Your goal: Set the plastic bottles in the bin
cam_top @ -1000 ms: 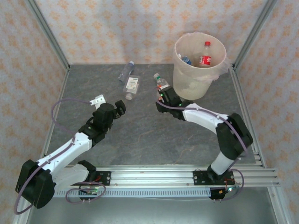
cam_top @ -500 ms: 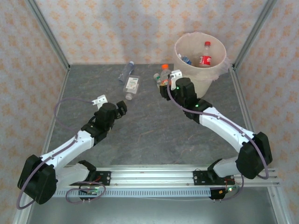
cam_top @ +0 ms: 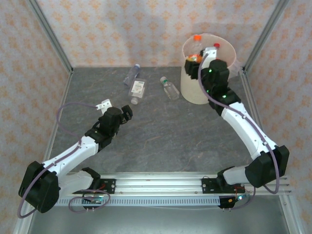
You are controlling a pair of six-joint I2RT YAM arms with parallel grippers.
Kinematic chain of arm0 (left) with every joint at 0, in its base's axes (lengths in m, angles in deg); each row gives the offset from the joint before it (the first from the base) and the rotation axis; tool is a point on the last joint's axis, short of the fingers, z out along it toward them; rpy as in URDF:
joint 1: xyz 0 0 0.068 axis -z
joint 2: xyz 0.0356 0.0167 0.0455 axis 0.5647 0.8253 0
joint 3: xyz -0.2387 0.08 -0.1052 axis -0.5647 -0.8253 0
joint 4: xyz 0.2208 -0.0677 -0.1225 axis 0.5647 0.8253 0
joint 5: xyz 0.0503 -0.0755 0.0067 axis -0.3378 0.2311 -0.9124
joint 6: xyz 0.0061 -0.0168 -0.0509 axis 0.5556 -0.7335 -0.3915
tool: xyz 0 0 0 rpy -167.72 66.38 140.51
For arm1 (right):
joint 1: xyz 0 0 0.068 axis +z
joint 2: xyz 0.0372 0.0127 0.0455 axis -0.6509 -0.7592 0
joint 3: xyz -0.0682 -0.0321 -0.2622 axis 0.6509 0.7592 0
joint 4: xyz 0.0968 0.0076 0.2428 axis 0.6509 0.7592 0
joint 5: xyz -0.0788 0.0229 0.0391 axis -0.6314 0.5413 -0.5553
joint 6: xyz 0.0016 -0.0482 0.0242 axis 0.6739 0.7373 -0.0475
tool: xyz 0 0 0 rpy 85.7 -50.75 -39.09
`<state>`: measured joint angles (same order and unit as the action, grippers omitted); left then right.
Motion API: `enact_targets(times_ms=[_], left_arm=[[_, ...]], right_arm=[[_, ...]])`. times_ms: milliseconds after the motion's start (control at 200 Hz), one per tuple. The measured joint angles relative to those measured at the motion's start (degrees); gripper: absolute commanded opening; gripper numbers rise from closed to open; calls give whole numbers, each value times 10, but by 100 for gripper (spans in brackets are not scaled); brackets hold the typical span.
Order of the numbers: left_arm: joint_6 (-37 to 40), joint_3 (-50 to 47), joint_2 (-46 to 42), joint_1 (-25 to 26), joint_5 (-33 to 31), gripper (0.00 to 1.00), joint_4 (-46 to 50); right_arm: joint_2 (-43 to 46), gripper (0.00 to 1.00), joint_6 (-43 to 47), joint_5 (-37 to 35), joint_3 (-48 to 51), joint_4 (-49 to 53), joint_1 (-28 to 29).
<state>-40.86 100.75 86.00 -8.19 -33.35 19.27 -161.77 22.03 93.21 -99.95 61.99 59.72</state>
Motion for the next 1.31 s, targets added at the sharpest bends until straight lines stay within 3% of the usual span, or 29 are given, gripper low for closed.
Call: enact_targets(times_ms=[160, 375, 806, 931, 1076, 1306], left_arm=[[-5, 0, -3, 0, -6, 100, 0], [-5, 0, -21, 0, -9, 100, 0], [-7, -21, -56, -1, -35, 100, 3], [-9, -25, -58, -1, -38, 100, 3], [-9, -27, -58, -1, -38, 100, 3], [-9, -27, -58, -5, -38, 100, 4]], right_arm=[[-43, 42, -4, -6, -77, 49, -53], [-132, 44, -11, -37, -188, 160, -80], [-300, 50, 3, -198, -417, 363, -103], [-337, 57, 19, -223, -480, 409, -120], [-368, 79, 40, -242, -534, 462, -124], [-382, 87, 41, -247, -578, 507, -123]])
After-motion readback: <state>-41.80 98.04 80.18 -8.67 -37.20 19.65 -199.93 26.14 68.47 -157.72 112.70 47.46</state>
